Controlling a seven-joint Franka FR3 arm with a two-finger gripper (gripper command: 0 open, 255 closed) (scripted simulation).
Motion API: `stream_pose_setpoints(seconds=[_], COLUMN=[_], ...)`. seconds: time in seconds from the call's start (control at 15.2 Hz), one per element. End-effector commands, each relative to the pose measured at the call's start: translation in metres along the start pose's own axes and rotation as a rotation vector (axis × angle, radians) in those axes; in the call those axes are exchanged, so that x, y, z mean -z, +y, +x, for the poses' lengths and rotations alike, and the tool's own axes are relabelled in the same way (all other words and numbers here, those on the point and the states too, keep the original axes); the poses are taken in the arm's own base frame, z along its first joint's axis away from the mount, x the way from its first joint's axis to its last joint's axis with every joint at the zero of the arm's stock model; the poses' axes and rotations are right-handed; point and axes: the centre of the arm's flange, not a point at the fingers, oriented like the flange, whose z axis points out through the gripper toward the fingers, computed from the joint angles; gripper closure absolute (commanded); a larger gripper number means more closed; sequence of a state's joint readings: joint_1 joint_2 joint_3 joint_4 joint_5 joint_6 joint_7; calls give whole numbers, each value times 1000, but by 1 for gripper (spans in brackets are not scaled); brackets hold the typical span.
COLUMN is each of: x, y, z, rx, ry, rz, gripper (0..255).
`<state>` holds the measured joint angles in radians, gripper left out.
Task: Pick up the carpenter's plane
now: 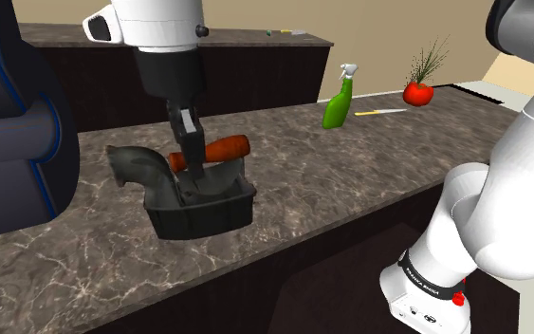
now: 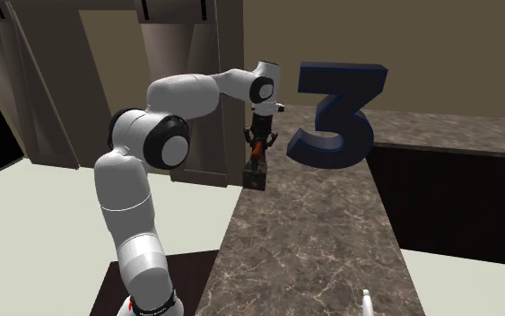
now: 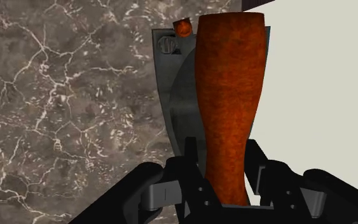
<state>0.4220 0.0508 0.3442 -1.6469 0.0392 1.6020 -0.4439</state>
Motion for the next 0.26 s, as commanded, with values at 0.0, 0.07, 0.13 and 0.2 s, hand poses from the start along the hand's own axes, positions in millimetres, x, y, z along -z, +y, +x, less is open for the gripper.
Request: stream_pose_setpoints(seconds=[0.0,0.07,0.13,0.2], x=[11,16,17,17], y=[0,0,0,0], z=[-1,-1,-1,-1], rx=[0,0,0,0], ry=[1,1,1,1], rz=[-1,-1,-1,-1], gripper=[255,255,255,255])
